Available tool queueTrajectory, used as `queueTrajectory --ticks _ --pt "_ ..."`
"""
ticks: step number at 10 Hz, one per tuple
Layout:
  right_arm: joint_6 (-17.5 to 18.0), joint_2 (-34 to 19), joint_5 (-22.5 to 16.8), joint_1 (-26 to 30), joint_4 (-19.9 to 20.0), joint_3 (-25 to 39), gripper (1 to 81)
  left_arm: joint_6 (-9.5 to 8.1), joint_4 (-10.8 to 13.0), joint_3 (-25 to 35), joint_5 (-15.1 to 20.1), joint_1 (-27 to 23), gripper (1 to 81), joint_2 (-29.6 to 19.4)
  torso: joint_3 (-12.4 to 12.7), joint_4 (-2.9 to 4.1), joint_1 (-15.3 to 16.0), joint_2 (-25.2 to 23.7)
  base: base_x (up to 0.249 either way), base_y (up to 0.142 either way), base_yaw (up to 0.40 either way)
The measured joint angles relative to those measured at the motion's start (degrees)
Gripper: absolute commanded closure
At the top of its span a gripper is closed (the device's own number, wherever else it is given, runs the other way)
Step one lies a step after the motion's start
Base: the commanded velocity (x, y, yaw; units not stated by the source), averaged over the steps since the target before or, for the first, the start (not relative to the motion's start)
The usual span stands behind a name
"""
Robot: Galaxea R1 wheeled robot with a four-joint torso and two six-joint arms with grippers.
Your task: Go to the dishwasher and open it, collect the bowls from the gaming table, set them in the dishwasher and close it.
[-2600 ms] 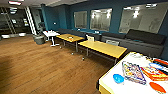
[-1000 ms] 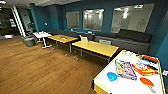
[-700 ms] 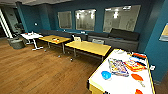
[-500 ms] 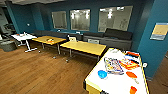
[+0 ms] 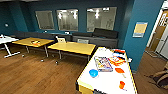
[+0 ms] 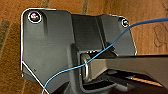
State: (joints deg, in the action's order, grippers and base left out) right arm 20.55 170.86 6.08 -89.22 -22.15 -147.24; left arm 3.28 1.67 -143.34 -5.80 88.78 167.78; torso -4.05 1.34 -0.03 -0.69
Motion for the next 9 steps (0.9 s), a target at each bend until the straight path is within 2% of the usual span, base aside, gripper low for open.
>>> queueTrajectory --ticks 3,5,6,9 --pt "0.00 0.00 0.02 -0.13 -0.01 -0.04 1.0 0.00 0.00 0.01 0.02 0.02 1.0 0.02 0.00 0.00 0.00 0.00 0.000 0.000 -0.341" --pt "0.00 -0.11 0.00 -0.30 -0.01 -0.06 1.0 0.02 0.00 0.00 -0.01 -0.22 1.0 -0.17 0.00 0.00 0.00 0.00 0.000 -0.212 0.000" --pt "0.02 0.09 -0.13 -0.61 -0.11 -0.04 1.0 0.00 0.00 -0.02 -0.28 -0.76 1.0 -0.16 0.00 0.00 0.00 0.00 0.000 -0.113 0.000" --pt "0.00 0.00 0.02 -0.07 -0.12 -0.06 1.0 0.00 -0.02 0.00 0.11 0.18 1.0 0.00 0.00 0.00 -0.02 0.00 0.000 0.000 0.000"
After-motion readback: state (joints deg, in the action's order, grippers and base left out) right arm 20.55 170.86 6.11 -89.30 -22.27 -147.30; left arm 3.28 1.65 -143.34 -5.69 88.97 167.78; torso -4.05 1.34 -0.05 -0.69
